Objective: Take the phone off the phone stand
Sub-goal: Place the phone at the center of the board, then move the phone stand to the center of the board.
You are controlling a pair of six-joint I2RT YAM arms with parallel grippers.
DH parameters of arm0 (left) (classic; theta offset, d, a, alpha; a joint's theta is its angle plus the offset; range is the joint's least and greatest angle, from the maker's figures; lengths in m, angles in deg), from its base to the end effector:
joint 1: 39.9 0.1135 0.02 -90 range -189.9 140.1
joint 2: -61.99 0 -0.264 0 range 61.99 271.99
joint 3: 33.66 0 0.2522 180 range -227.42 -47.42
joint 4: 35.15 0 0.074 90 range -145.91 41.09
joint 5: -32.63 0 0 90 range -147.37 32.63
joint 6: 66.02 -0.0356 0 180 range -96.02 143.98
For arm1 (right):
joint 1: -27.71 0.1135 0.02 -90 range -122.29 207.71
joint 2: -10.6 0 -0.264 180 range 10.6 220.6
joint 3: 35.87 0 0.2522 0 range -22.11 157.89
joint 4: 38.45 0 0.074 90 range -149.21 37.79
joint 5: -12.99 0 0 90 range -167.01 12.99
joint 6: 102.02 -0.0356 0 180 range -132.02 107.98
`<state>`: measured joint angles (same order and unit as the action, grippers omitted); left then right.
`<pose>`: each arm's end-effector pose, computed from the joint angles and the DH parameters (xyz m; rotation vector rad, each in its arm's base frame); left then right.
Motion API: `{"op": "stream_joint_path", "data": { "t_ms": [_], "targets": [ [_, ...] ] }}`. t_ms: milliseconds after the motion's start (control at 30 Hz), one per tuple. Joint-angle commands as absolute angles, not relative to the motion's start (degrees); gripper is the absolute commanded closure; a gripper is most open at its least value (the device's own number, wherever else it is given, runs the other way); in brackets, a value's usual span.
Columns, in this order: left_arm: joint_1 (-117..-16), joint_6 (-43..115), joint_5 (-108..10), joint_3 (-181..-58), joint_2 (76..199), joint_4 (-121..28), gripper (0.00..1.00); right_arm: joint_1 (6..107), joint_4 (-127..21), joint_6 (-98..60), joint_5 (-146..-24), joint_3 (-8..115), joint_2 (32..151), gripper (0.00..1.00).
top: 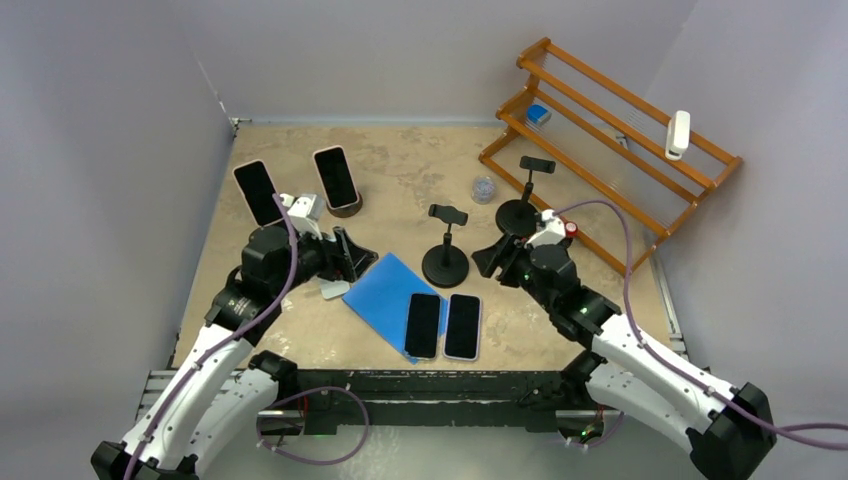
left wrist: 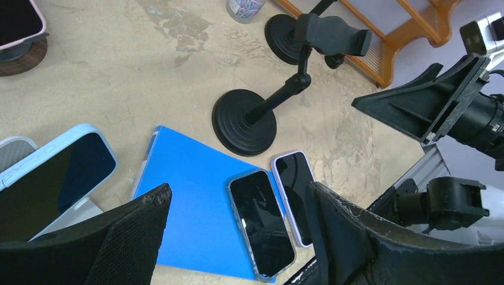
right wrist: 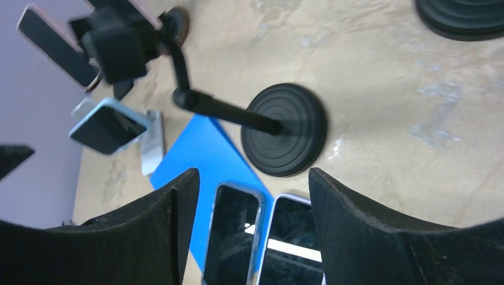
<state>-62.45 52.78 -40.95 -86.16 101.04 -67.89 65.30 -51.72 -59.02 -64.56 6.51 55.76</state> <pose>0.1461 -0.0715 0.3028 0.0945 1.9900 -0.8669 0.1555 0.1100 0.2584 0.3147 1.9008 0.8179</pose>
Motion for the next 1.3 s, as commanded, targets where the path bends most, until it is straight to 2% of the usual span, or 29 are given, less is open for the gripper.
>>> {"op": "stream_joint_path", "data": {
  "t_ms": [0,67,133,433,767,1267],
  "targets": [
    [-62.5,50.5,-38.6,-86.2,99.2,-65.3,0.2,70.9,-40.1,-50.1,-62.2,5.8,56.1,0.28],
    [-62.6,50.4,-38.6,-86.0,98.6,-65.2,0.2,74.5,-35.9,-48.4,-58.7,5.3,57.8,0.16],
    [-62.5,50.3,-38.7,-85.8,98.2,-64.9,0.2,75.8,-32.6,-47.1,-57.3,5.3,60.4,0.12],
    [-62.5,50.4,-39.0,-86.0,99.3,-65.2,0.2,76.3,-16.8,-44.5,-54.4,4.3,71.2,0.12],
    [-62.5,50.4,-39.0,-85.9,99.5,-64.9,0.2,76.4,-14.6,-45.1,-53.1,10.3,83.6,0.23],
    [-62.5,50.6,-39.3,-85.9,100.0,-65.0,0.21,76.4,-16.3,-45.3,-48.6,14.9,91.4,0.59]
  ]
}}
